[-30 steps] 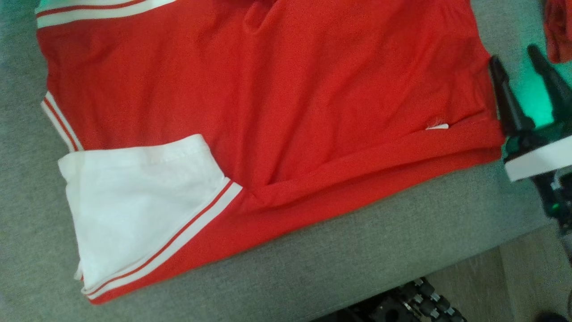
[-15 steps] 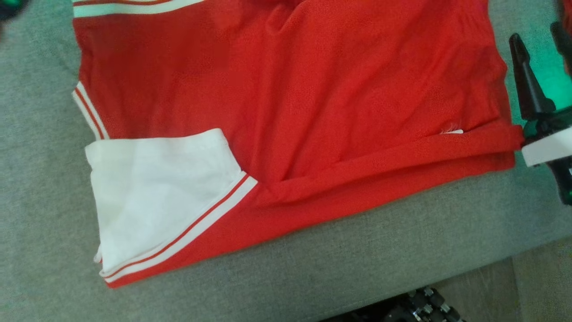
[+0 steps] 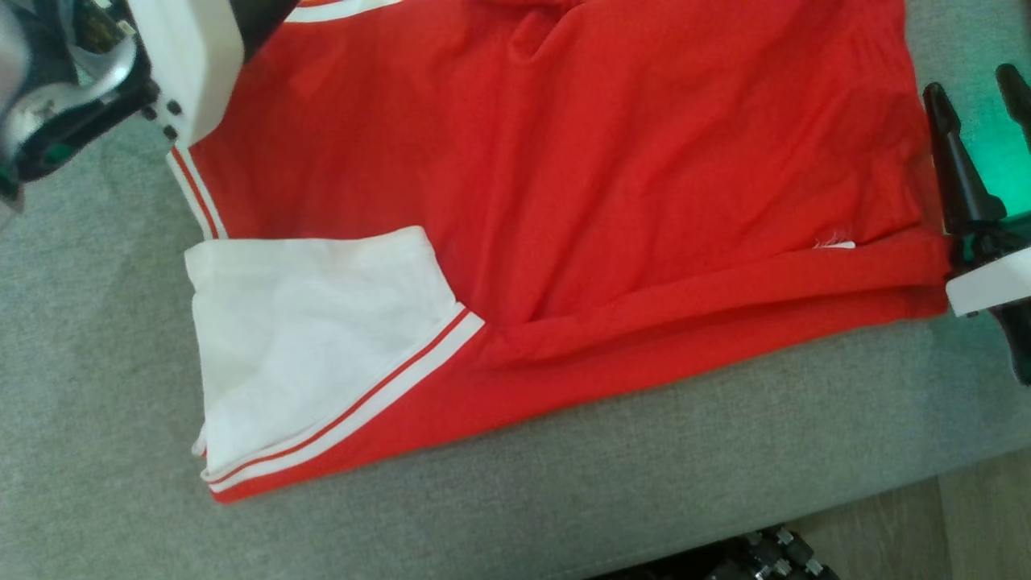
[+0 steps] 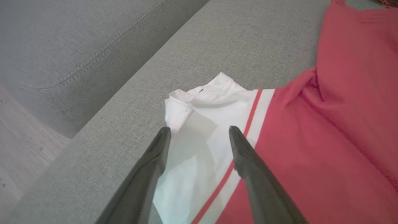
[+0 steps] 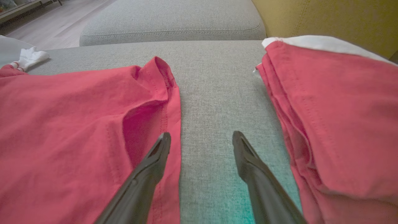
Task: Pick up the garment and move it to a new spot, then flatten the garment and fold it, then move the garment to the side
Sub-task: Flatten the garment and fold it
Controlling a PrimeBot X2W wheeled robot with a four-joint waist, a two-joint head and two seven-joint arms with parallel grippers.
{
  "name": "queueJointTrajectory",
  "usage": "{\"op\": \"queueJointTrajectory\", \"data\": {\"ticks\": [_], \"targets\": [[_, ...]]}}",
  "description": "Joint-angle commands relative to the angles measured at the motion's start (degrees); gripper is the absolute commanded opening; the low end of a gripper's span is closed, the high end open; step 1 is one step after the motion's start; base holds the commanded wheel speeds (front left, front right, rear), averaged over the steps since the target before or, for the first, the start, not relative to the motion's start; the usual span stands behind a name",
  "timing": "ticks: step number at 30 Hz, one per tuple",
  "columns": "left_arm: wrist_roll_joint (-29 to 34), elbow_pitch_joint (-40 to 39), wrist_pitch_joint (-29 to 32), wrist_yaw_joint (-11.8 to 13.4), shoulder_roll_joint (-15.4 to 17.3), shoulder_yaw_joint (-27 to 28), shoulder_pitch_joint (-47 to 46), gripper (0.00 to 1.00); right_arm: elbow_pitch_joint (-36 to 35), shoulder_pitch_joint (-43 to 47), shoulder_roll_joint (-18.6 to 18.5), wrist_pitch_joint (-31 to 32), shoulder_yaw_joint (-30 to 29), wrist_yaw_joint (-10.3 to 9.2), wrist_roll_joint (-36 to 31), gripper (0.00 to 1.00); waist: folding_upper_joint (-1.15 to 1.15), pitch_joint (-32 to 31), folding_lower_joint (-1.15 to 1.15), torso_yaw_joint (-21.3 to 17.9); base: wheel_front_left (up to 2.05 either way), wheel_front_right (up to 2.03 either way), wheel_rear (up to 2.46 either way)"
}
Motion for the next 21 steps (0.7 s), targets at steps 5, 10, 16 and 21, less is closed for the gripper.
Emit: {"op": "queueJointTrajectory", "data": {"ticks": [5, 10, 16, 21], "targets": [[5.7, 0.0, -4.6, 0.2, 1.1, 1.5, -2.5, 1.00, -1.5, 2.1, -1.5, 0.5, -0.3, 0.37, 0.1, 1.00, 0.00, 0.1, 0.00, 0.1, 0.00, 0.00, 0.00], [7.2, 4.3, -6.9, 0.2, -0.9, 1.3, -3.8, 1.00, -1.2, 2.0, -1.1, 0.7, 0.3, 0.37, 0.2, 1.00, 0.00, 0.3, 0.00, -0.2, 0.00, 0.00, 0.00], [6.4, 13.2, -6.0, 0.3, -3.5, 2.1, -6.4, 1.00, -0.7, 1.1, -0.6, 0.7, 1.8, 0.37, 0.5, 1.00, 0.00, 1.1, 0.00, -1.5, 0.00, 0.00, 0.00], [4.7, 19.9, -3.7, 0.2, -5.0, 2.5, -8.9, 1.00, 0.0, 0.5, -0.3, 0.1, 2.8, 0.37, 0.6, 1.00, 0.00, 2.0, 0.00, -3.0, 0.00, 0.00, 0.00]]}}
